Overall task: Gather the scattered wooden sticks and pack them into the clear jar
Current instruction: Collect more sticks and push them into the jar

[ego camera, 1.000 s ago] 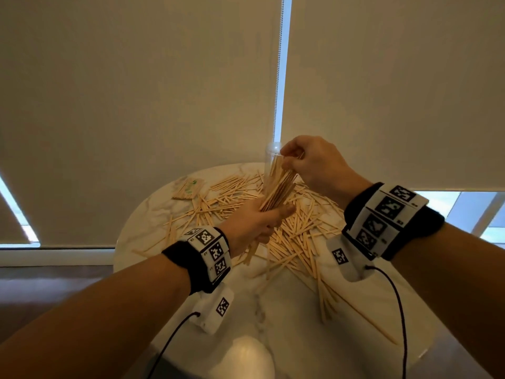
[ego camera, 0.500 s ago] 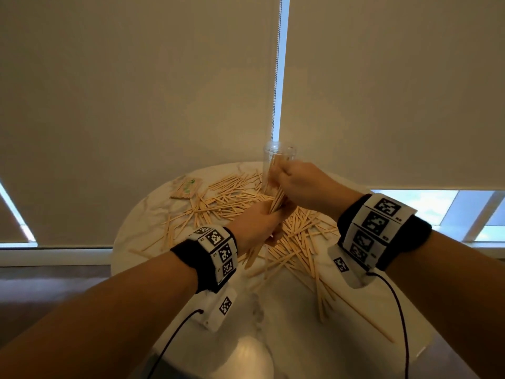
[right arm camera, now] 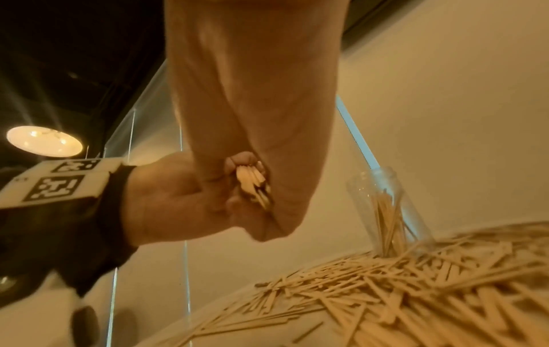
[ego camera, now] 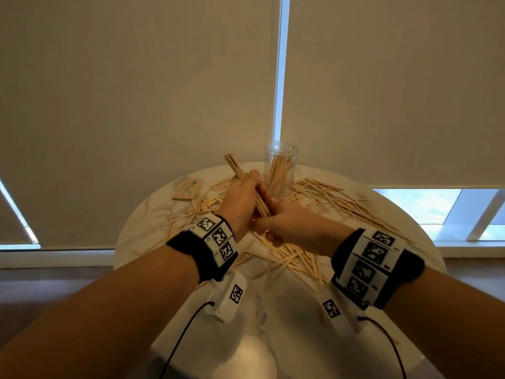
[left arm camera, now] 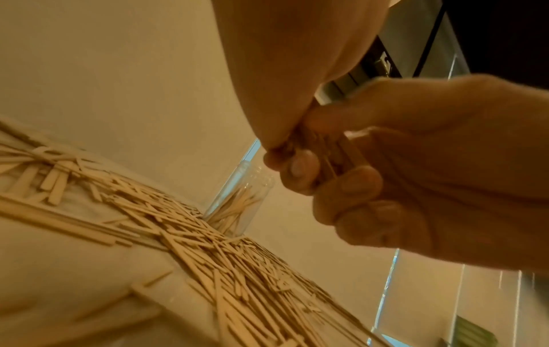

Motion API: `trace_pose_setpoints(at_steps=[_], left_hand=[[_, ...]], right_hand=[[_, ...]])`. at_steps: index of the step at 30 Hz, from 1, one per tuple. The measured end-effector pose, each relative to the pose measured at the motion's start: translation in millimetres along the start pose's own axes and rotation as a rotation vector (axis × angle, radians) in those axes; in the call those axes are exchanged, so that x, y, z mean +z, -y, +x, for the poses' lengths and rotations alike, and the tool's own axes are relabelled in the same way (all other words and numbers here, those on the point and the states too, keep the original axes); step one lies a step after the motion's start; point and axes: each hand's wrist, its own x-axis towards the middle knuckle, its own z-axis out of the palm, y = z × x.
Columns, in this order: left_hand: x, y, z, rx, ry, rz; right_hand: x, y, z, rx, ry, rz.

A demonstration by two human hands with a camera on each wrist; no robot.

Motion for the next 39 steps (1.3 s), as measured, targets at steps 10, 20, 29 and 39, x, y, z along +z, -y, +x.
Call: trace_pose_setpoints(at_steps=[10,20,29,39], left_hand=[[-2.3,-12.9,-11.8,-0.121,0.305,0.104],[-16.4,-32.4,8.8,-0.088,0.088,0.260],[-13.3,-15.6,1.9,0.168,-0.006,0.722],[-12.2,-11.6,-1.2,0.241,0.109,1.090]], right_hand=[[-5.0,-1.8,6.2,-0.273,-0.214,-0.511],[-12.1,-7.5,-0.5,-0.265,-0.196,-0.860],[-12.9,-8.5,6.7,-0.085,-0.277,-0.853],[-24.4,-13.1,0.2,-0.088,-0.429,-0.966]])
